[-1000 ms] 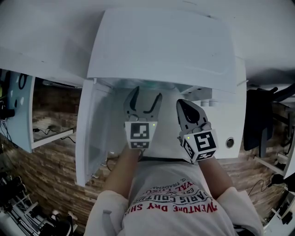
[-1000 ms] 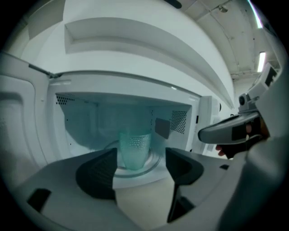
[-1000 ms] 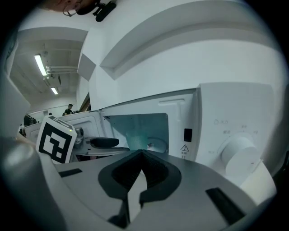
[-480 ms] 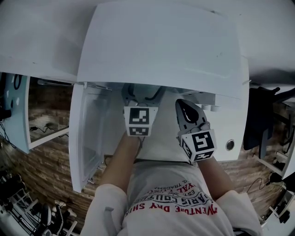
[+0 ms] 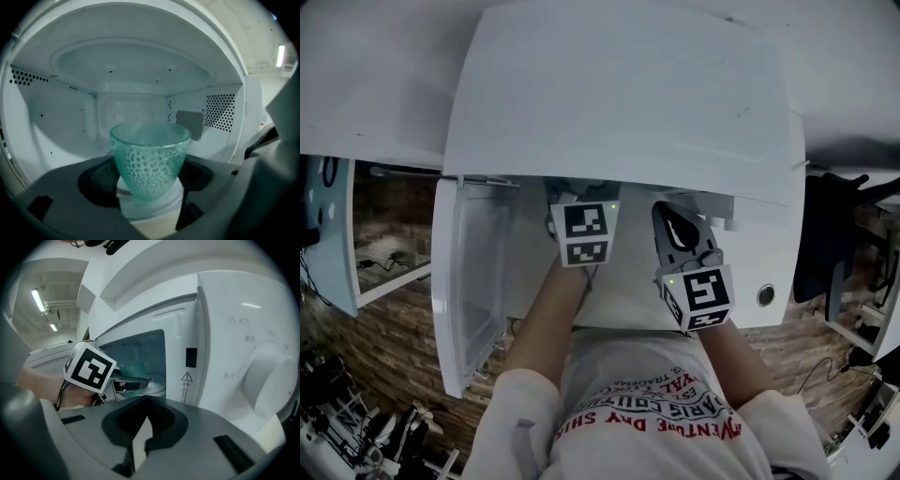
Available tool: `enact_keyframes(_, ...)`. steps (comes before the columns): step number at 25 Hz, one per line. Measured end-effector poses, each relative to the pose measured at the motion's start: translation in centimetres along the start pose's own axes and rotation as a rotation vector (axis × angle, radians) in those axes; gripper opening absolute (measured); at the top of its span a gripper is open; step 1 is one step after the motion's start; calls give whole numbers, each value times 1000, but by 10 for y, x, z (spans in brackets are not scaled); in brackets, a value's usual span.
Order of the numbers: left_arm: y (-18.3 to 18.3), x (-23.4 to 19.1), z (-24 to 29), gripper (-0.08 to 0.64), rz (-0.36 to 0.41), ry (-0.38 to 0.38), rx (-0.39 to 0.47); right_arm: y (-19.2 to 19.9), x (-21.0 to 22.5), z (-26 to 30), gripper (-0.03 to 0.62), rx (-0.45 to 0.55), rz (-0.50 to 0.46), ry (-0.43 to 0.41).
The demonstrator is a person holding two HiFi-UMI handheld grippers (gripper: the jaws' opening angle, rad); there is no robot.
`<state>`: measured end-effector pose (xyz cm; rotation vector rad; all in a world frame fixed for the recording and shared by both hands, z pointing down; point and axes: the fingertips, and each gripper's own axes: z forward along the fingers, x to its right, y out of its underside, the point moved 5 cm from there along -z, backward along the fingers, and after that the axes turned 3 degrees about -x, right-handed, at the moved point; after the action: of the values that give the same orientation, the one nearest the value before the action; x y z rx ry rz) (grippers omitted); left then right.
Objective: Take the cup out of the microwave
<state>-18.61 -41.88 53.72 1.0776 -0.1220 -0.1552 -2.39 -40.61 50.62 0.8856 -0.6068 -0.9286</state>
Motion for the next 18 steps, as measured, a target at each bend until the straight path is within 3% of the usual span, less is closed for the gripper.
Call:
enact_keyframes(10, -2, 3, -16, 365, 2, 3, 9, 1, 2, -4, 5, 4, 14, 20)
enact_keyframes(18, -3, 23, -58, 365, 10, 45, 26, -4, -8, -20, 5, 33, 18, 20)
